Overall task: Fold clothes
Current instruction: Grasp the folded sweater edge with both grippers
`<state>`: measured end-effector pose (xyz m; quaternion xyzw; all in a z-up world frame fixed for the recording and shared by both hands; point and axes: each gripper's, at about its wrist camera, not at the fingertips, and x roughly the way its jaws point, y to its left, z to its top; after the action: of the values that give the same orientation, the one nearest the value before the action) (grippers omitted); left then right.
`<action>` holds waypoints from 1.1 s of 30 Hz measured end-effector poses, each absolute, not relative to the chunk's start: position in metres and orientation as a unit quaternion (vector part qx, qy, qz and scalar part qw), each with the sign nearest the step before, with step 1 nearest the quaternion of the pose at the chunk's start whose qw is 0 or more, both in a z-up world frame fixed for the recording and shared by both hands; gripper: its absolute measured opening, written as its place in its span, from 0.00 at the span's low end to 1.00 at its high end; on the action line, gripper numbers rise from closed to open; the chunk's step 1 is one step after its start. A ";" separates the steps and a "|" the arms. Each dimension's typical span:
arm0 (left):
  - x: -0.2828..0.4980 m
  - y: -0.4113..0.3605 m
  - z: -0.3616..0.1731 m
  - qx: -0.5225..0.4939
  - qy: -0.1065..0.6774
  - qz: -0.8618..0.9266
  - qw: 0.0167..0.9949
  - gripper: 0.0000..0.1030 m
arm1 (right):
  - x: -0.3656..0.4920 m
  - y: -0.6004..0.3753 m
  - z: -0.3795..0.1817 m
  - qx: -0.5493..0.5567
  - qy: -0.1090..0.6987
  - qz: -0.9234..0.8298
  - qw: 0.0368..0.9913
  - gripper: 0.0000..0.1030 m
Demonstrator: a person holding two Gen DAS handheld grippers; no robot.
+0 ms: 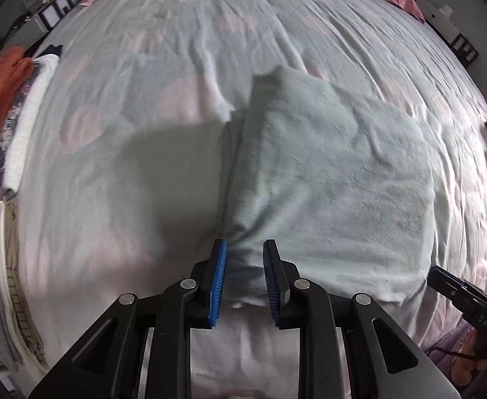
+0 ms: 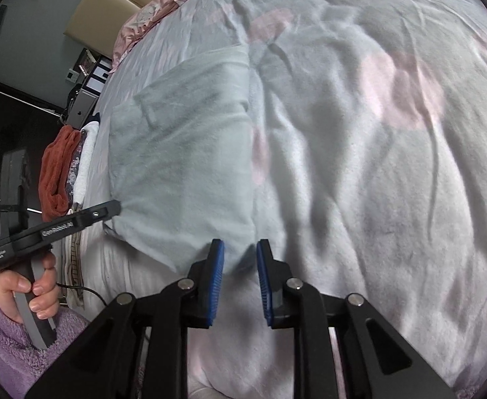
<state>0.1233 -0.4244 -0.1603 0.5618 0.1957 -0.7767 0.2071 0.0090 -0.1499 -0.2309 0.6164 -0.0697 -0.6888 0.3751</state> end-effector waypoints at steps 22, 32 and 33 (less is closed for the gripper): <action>0.041 -0.441 -0.187 0.477 0.206 -0.833 0.187 0.25 | -0.074 -0.210 -0.229 0.522 -0.136 -0.739 0.404 0.13; 0.032 -0.456 -0.208 0.484 0.227 -0.825 0.187 0.25 | -0.082 -0.223 -0.253 0.531 -0.122 -0.730 0.412 0.06; 0.033 -0.455 -0.207 0.481 0.227 -0.826 0.187 0.25 | -0.081 -0.223 -0.253 0.530 -0.121 -0.732 0.412 0.06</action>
<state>0.0334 -0.4546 -0.2068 0.4814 0.2273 -0.8256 0.1872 -0.0813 -0.2226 -0.2530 0.5295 -0.1206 -0.7315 0.4123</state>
